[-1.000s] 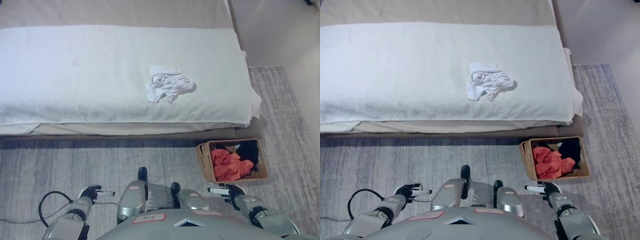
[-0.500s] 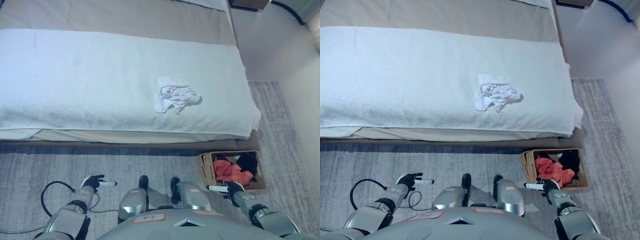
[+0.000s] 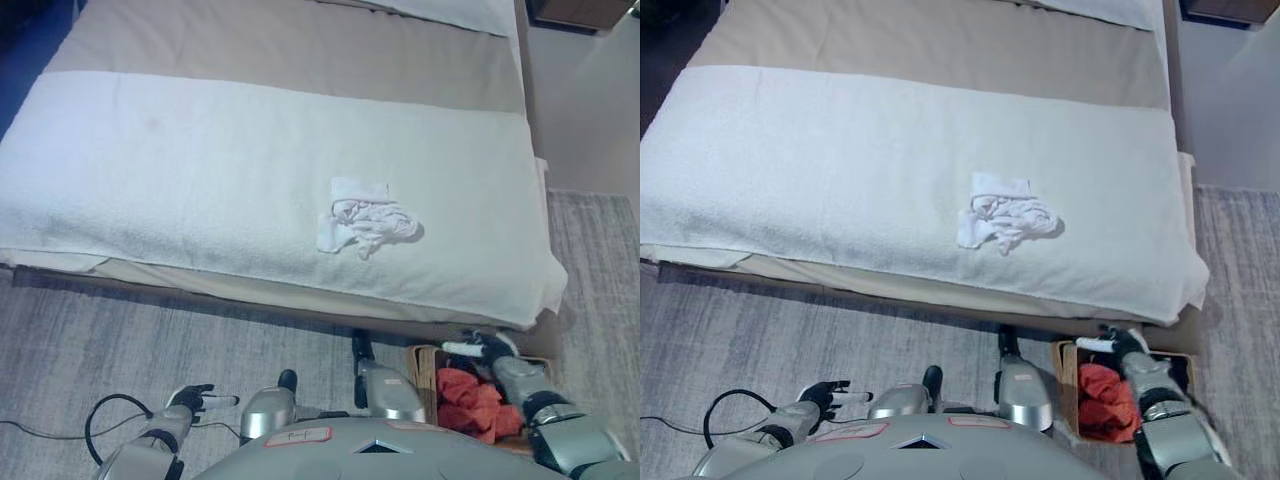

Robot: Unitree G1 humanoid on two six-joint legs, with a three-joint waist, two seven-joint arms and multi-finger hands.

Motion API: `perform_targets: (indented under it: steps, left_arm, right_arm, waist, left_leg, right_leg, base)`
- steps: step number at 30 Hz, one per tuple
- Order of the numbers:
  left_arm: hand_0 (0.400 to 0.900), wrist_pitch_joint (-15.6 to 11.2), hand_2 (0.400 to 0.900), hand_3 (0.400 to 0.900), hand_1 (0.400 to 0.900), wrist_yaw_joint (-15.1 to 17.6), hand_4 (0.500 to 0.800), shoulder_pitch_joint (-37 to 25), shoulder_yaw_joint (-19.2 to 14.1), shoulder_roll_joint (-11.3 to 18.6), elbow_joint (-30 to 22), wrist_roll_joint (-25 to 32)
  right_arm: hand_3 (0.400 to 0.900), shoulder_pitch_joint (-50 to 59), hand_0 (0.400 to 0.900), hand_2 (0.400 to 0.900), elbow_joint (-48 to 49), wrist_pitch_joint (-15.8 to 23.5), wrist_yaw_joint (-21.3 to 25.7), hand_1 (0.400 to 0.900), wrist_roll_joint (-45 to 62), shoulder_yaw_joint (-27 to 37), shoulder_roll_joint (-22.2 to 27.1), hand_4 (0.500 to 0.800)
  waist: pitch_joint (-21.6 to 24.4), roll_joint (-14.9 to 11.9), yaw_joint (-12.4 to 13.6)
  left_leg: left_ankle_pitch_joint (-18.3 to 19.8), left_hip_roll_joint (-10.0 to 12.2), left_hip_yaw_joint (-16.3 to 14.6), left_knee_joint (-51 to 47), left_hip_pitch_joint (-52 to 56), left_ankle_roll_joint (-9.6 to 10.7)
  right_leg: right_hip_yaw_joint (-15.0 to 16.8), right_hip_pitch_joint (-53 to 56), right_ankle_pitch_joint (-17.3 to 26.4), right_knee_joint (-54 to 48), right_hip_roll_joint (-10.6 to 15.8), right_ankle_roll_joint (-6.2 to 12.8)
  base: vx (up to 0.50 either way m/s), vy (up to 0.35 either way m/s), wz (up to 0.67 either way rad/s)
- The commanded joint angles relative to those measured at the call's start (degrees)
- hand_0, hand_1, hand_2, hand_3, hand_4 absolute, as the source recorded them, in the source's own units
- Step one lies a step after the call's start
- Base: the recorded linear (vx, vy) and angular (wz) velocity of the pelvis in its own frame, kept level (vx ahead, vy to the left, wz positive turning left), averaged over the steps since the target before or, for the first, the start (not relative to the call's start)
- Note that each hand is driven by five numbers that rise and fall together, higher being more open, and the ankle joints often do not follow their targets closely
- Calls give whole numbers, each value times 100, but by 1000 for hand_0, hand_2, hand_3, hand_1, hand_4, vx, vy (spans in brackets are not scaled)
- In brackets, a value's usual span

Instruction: Put the clothes on the bed into the basket.

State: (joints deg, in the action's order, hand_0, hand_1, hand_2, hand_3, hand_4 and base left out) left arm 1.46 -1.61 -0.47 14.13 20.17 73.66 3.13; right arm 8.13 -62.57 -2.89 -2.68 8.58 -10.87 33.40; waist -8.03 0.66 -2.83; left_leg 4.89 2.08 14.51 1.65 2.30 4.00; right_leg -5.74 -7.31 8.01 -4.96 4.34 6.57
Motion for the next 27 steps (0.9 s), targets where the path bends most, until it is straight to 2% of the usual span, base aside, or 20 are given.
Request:
perform_targets:
  steps: [1, 3, 4, 7, 8, 9, 11, 12, 13, 14, 16, 21, 27]
  left_arm:
    - [900, -136, 900, 900, 900, 56, 800, -146, 191, 306, -269, 20]
    - [900, -148, 900, 900, 900, 45, 800, -122, 262, 259, -319, 21]
    - [900, -155, 900, 900, 900, 68, 800, -59, 361, 180, -338, 34]
    - [900, -124, 900, 900, 900, 144, 800, -100, 512, 103, -160, 16]
    - [900, -127, 900, 900, 900, 145, 800, -103, 495, 93, -156, 15]
    - [900, -118, 900, 900, 900, 193, 800, -141, 601, 78, -73, 29]
    - [900, -125, 900, 900, 900, 227, 800, -168, 634, 69, -21, 62]
    - [900, -126, 900, 900, 900, 227, 800, -169, 623, 62, -20, 61]
    - [900, -129, 900, 900, 900, 253, 800, -194, 645, 77, -4, 149]
    - [900, -130, 900, 900, 900, 253, 800, -195, 635, 71, -3, 149]
    - [900, -150, 900, 900, 900, 304, 800, -208, 657, 85, 0, 279]
    - [900, -223, 900, 900, 900, 372, 800, -271, 726, 141, -157, 591]
    - [900, -258, 900, 900, 900, 432, 800, -260, 849, 167, -343, 823]
  right_arm:
    - [900, 523, 900, 900, 836, 383, 489, 900, 3, 204, 1210, 800]
    - [900, 678, 900, 900, 945, 402, 511, 900, -14, 168, 1396, 800]
    - [900, 1142, 900, 900, 1320, 464, 675, 900, -142, 4, 1718, 800]
    - [900, 2168, 900, 900, 1499, 505, 766, 900, -227, -613, 1859, 800]
    - [900, 2208, 900, 900, 1479, 509, 767, 900, -222, -647, 1857, 800]
    - [900, 3058, 900, 900, 1286, 501, 809, 900, -304, -1191, 1861, 800]
    - [900, 3860, 900, 900, 1119, 476, 816, 900, -388, -1739, 1783, 800]
    - [900, 3886, 900, 900, 1105, 480, 816, 900, -384, -1761, 1778, 800]
    - [900, 4536, 900, 900, 984, 448, 792, 900, -519, -2233, 1578, 800]
    - [900, 4559, 900, 900, 971, 452, 792, 900, -515, -2253, 1572, 800]
    - [900, 5288, 900, 900, 579, 362, 778, 900, -783, -2782, 1238, 800]
    - [900, 6167, 900, 900, -340, 243, 832, 900, -938, -3184, 734, 800]
    - [900, 6647, 900, 900, -1097, 170, 882, 900, -1099, -3242, 644, 800]
  waist:
    - [83, -16, -153]
    - [97, 27, -145]
    - [136, 94, -117]
    - [129, 92, -58]
    - [122, 99, -68]
    - [112, 77, 4]
    - [72, 67, 49]
    - [66, 72, 44]
    - [30, 61, 104]
    - [25, 66, 95]
    - [-39, 88, 176]
    - [-261, 258, 329]
    - [-482, 562, 516]
  left_leg:
    - [19, -184, -709, -7, -232, 57]
    - [-12, -151, -766, -56, -251, 71]
    - [-72, -66, -861, -207, -228, 91]
    - [-146, -7, -968, -356, -238, 90]
    - [-148, -5, -974, -362, -233, 90]
    - [-177, 9, -1035, -431, -257, 97]
    - [-177, 1, -1100, -461, -269, 86]
    - [-177, 1, -1105, -461, -266, 86]
    - [-184, -5, -1150, -471, -288, 74]
    - [-183, -4, -1152, -471, -287, 74]
    - [-209, -28, -1166, -485, -339, 59]
    - [-282, -125, -1053, -448, -540, 33]
    - [-417, -235, -836, -466, -789, 23]
  right_leg:
    - [253, -443, -266, 504, 249, 142]
    - [229, -447, -252, 448, 227, 137]
    - [226, -446, -233, 327, 178, 142]
    - [295, -486, -162, 204, 124, 139]
    - [300, -487, -160, 203, 121, 139]
    - [335, -549, -106, 138, 118, 139]
    - [396, -587, -62, 94, 103, 135]
    - [401, -587, -61, 94, 102, 135]
    - [445, -643, -31, 99, 100, 123]
    - [447, -644, -32, 101, 99, 123]
    - [480, -730, -24, 132, 118, 107]
    - [482, -957, -59, 304, 195, 74]
    - [376, -1179, -162, 533, 280, 31]
  base:
    - [29, -111, 20]
    - [57, -99, -5]
    - [80, -78, -33]
    - [31, -58, -33]
    - [-21, -20, -27]
    - [-25, -5, -26]
    - [-27, 0, -28]
    - [-23, 0, -22]
    - [-12, -2, -13]
    - [-19, 1, -16]
    - [-16, 2, -4]
    - [-31, -10, 13]
    - [-4, -33, 27]
